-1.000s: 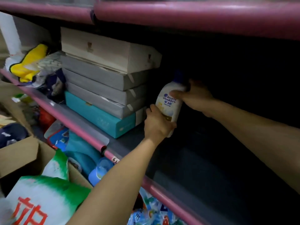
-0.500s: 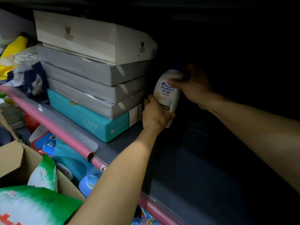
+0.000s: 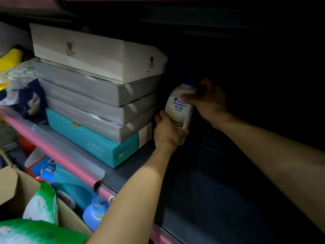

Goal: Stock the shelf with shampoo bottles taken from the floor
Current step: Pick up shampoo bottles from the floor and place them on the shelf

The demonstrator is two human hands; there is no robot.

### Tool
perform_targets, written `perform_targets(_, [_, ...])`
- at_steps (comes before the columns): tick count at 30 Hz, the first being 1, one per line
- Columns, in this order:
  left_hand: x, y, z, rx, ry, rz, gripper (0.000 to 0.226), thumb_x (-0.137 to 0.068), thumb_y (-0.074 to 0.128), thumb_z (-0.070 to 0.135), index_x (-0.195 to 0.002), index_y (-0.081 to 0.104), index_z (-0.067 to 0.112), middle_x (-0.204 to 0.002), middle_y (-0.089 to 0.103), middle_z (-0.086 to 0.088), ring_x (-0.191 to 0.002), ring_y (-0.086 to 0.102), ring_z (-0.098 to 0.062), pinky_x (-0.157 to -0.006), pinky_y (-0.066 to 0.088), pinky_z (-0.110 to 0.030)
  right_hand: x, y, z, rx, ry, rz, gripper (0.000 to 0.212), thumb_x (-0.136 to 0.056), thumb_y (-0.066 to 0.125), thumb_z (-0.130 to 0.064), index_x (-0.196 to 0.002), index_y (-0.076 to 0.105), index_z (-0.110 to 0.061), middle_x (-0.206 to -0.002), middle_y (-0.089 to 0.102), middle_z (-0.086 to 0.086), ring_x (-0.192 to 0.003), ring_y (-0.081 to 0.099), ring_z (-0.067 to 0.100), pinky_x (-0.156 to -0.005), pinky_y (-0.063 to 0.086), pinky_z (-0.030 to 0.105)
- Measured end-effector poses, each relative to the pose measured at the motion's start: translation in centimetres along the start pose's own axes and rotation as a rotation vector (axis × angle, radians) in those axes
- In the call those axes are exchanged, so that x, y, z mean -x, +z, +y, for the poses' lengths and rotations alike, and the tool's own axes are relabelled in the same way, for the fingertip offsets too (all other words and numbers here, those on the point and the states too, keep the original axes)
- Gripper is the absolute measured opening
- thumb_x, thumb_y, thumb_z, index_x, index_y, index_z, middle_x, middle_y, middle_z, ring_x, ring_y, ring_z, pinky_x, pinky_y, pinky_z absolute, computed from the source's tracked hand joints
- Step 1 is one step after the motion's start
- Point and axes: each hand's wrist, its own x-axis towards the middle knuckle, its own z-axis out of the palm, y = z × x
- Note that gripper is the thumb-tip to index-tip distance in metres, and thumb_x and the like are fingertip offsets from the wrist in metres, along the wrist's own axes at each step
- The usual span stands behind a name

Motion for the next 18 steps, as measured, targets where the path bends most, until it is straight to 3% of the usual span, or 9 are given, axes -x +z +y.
perform_targets(8, [-0.32, 0.31, -0.04, 0.016, 0.005, -0.009, 0.081, -0.065, 0.082, 0.032, -0.126, 0.035, 0.007, -0.128, 0.04, -0.014, -0.113, 0.05, -0.036, -0.08, 0.045, -0.039, 0.11, 0.18, -0.14, -0.016, 0.053, 0.01, 0.054, -0.069, 0.083, -0.024, -0.113, 0.056, -0.009, -0.098, 0.056, -0.002, -0.087, 0.055, 0.013, -0.054, 0.038, 0.012])
perform_targets(10, [-0.41, 0.39, -0.06, 0.016, 0.005, -0.007, 0.082, -0.065, 0.082, 0.032, -0.127, 0.034, 0.007, -0.129, 0.04, -0.014, -0.114, 0.05, -0.036, -0.079, 0.044, -0.039, 0.05, 0.19, -0.18, -0.021, 0.063, 0.001, 0.053, -0.07, 0.083, -0.023, -0.113, 0.056, -0.007, -0.107, 0.063, 0.006, -0.095, 0.061, 0.022, -0.068, 0.051, 0.026])
perform_targets(12, [-0.47, 0.4, -0.11, 0.008, -0.004, -0.011, 0.083, -0.064, 0.082, 0.033, -0.127, 0.034, 0.008, -0.129, 0.04, -0.013, -0.114, 0.05, -0.035, -0.08, 0.045, -0.039, 0.17, 0.07, -0.35, -0.009, 0.075, -0.008, 0.056, -0.071, 0.082, -0.023, -0.117, 0.055, -0.006, -0.117, 0.063, 0.012, -0.104, 0.062, 0.027, -0.082, 0.054, 0.039])
perform_targets(18, [-0.51, 0.04, 0.1, -0.026, -0.004, -0.057, 0.084, -0.062, 0.084, 0.034, -0.123, 0.034, 0.006, -0.131, 0.038, -0.013, -0.115, 0.05, -0.034, -0.082, 0.045, -0.04, 0.39, -0.18, -0.83, 0.04, 0.094, -0.017, 0.058, -0.073, 0.08, -0.028, -0.121, 0.053, -0.008, -0.12, 0.062, 0.011, -0.107, 0.061, 0.025, -0.081, 0.05, 0.031])
